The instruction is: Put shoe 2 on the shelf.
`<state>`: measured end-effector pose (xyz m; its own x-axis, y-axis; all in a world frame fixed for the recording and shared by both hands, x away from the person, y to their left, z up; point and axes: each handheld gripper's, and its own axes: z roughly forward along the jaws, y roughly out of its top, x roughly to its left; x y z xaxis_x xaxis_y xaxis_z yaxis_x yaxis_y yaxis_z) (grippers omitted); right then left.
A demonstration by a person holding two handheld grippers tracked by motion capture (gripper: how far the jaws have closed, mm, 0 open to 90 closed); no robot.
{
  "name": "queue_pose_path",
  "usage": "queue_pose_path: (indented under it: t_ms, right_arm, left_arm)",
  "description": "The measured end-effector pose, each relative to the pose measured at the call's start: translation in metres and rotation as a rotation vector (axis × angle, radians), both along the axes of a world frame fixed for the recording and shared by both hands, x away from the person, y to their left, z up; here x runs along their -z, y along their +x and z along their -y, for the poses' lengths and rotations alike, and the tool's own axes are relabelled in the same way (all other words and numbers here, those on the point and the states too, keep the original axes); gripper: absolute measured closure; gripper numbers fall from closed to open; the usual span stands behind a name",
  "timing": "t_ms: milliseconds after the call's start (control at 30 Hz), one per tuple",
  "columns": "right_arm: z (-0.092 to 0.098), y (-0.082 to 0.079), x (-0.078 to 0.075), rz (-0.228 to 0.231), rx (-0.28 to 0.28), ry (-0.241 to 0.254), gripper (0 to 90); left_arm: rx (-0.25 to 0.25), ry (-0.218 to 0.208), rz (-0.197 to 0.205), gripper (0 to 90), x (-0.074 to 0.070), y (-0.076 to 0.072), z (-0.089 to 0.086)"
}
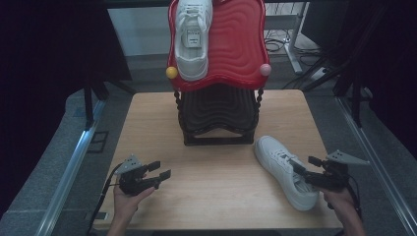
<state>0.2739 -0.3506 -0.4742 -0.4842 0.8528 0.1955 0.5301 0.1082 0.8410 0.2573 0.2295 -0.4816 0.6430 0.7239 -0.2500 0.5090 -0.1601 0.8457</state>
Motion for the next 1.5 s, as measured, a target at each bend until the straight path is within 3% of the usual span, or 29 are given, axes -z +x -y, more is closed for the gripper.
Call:
queue_pose_path:
  t_ms: [133, 267, 300, 400, 433, 533, 700, 833, 1133, 1333, 1500]
  right_arm:
    - [-0.009, 0.009, 0.003, -0.016, -0.008, -0.068, 28.5]
    - [-0.011, 0.017, 0.011, -0.047, 0.007, -0.12, 39.4]
    - [-0.01, 0.019, 0.012, -0.062, 0.019, -0.126, 46.3]
    - [-0.004, 0.022, 0.014, -0.094, 0.023, -0.076, 60.1]
    - [-0.004, 0.022, 0.014, -0.091, 0.012, -0.065, 63.2]
    - [-0.006, 0.02, 0.013, -0.066, 0.009, -0.102, 71.0]
    - [-0.008, 0.018, 0.011, -0.033, 0.017, -0.118, 80.7]
    - [-0.006, 0.015, 0.013, -0.025, 0.041, -0.073, 81.8]
    - [0.006, 0.004, 0.018, -0.003, 0.073, 0.126, 82.7]
    - [0.015, -0.003, 0.009, 0.033, 0.104, 0.253, 83.1]
    - [0.021, -0.008, -0.007, 0.087, 0.121, 0.316, 83.1]
  left_arm:
    - [-0.002, 0.0, 0.002, 39.2, -0.001, -0.001, -0.001]
    - [-0.002, 0.001, 0.002, 39.1, -0.001, 0.0, -0.001]
    - [-0.002, -0.01, 0.0, 39.2, 0.0, 0.0, -0.002]
    - [-0.007, -0.073, -0.043, 39.4, 0.007, 0.003, -0.008]
    - [-0.014, -0.073, -0.045, 39.6, 0.008, 0.004, -0.01]
    - [-0.022, -0.117, -0.055, 40.1, 0.009, 0.004, -0.015]
    - [-0.033, -0.109, -0.053, 40.3, 0.01, 0.004, -0.017]
    - [-0.034, -0.088, -0.054, 40.4, 0.011, 0.005, -0.016]
    - [-0.033, -0.091, -0.053, 40.3, 0.011, 0.004, -0.016]
    - [-0.035, -0.093, -0.053, 40.3, 0.011, 0.004, -0.017]
    - [-0.035, -0.096, -0.053, 40.3, 0.01, 0.004, -0.018]
